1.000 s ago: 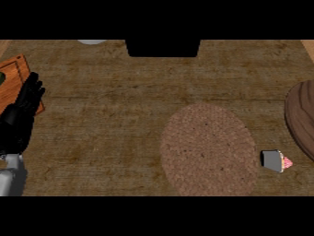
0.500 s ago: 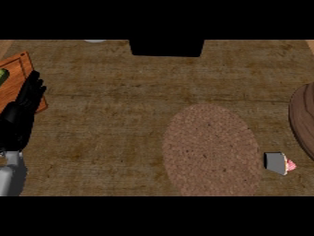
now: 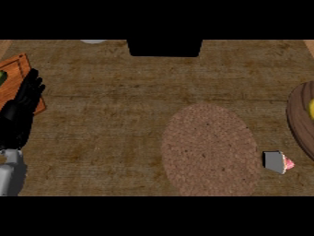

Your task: Pick the lemon from the placemat and place it in the bowl

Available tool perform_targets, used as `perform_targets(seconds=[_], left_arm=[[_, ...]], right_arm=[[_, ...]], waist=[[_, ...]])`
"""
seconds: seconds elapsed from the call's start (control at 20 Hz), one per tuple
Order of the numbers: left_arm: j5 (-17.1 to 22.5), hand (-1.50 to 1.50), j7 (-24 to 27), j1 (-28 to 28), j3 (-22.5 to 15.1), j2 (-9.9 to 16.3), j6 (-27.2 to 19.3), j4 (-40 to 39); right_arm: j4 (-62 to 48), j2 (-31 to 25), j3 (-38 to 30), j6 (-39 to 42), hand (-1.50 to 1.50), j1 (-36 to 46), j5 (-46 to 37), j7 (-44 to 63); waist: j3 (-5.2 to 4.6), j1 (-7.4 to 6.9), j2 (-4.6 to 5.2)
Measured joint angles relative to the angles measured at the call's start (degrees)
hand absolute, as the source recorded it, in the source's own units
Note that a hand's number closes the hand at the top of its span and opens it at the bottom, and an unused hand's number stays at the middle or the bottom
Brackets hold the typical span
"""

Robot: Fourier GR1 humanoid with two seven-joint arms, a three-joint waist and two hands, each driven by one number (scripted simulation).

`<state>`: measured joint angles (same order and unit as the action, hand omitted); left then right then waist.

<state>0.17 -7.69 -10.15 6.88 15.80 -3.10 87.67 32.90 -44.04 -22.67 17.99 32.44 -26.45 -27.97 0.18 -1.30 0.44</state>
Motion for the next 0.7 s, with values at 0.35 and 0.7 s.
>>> perform_targets(seconds=[0.35, 0.7], left_arm=[[-0.3, 0.0, 0.3, 1.2, -0.4, -0.7, -0.2, 0.8], [-0.5, 0.0, -0.4, 0.7, -0.4, -0.8, -0.4, 1.4]], right_arm=[[-9.9, -4.2, -12.9, 10.2, -1.5, 2.9, 13.3, -1.1], [-17.6, -14.3, -17.3, 18.3, -1.5, -1.4, 17.1, -0.3]], waist=[[0.06, 0.27, 0.02], [0.23, 0.14, 0.39]])
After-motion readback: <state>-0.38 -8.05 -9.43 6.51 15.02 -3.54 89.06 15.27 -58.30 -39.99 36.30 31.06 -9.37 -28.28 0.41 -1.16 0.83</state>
